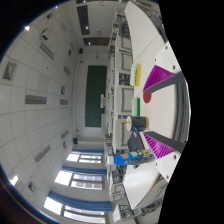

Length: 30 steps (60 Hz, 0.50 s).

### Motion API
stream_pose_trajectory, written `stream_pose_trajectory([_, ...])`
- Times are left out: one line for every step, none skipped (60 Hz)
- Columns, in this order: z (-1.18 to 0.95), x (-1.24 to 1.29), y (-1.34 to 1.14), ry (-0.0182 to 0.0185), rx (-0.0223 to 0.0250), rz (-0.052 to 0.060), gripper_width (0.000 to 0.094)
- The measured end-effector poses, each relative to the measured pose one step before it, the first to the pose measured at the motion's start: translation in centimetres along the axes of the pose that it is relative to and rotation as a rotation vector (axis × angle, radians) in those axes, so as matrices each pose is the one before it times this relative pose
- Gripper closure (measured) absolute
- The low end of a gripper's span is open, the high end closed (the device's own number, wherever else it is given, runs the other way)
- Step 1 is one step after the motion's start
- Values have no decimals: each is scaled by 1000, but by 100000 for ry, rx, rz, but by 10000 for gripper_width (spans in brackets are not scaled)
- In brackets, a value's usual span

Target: Pour water

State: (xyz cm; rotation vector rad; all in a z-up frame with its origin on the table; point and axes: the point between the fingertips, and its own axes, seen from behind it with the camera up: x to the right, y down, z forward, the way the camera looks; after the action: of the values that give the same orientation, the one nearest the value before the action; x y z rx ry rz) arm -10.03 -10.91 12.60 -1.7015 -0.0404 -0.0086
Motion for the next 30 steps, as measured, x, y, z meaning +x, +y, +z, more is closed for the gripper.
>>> stream_pose_trajectory([6, -98, 4, -348, 14, 137, 95])
stream_pose_trajectory([4, -146, -5, -574, 81, 95, 96])
stream_pose_trajectory([-6, -178, -38, -648, 128, 113, 97])
stream_pose_trajectory([6, -142, -44, -539, 227, 127, 97])
stream_pose_trajectory([5, -244, -103, -704, 322, 148, 96])
stream_pose_trajectory([5, -284, -111, -858, 368, 148, 95])
stream_pose_trajectory([33, -954, -280, -708, 326, 210, 94])
stream_pose_trajectory([-487, -858, -177, -967, 493, 257, 95])
stream_pose_trajectory([-21, -606, -149, -1119, 537, 317, 93])
stream_pose_trajectory([560, -365, -19, -1260, 366, 306, 95])
stream_pose_trajectory([88, -686, -16, -1222, 44, 299, 94])
stream_pose_trajectory([212, -746, 32, -1159, -68, 356, 96])
stream_pose_trajectory([254, -799, 57, -1275, -46, 310, 96])
stream_pose_trajectory([310, -839, 29, -1462, -24, 239, 96])
stream_pose_trajectory([345, -778, -18, -1663, -167, -15, 94])
stream_pose_trajectory([375, -867, 128, -1684, -284, -132, 96])
stream_pose_trajectory([749, -149, 572, -1824, -226, -74, 96])
stream_pose_trajectory([388, -1546, -141, -1036, -762, 27, 98])
stream_pose_trajectory([523, -827, 80, -1293, -608, 180, 99])
stream_pose_trajectory([681, -126, 287, -1617, -199, 273, 98])
stream_pose_trajectory([524, -827, -46, -1401, 107, 210, 97])
stream_pose_trajectory([551, -803, -130, -1471, 413, 133, 96])
stream_pose_trajectory([644, -731, -75, -1308, 371, 50, 97])
stream_pose_trajectory([586, -625, 26, -816, 20, -4, 96])
stream_pose_trajectory([636, -503, 80, -428, -327, -122, 92])
stream_pose_trajectory([1197, 174, 456, -413, -290, -277, 91])
stream_pose_trajectory([259, -1616, -453, 503, -328, -222, 91])
stream_pose_trajectory([525, -220, -122, 383, 152, -413, 90])
stream_pose_trajectory([699, -177, -207, 705, 565, -583, 89])
stream_pose_trajectory([709, -35, -210, 1097, 681, -651, 91])
